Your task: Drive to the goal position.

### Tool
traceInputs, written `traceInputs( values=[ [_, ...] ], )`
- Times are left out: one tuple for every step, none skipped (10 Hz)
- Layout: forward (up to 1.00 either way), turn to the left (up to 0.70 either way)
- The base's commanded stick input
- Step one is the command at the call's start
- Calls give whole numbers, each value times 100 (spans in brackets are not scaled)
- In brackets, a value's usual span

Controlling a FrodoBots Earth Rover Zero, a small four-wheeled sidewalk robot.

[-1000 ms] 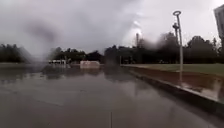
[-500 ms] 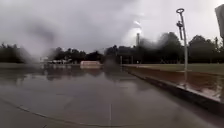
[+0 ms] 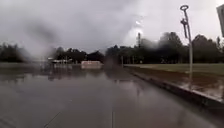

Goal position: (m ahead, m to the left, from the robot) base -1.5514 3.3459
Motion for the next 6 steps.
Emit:
traceInputs(
  values=[
    [70,0],
    [70,0],
    [70,0],
    [70,0],
    [70,0],
    [70,0]
  ],
)
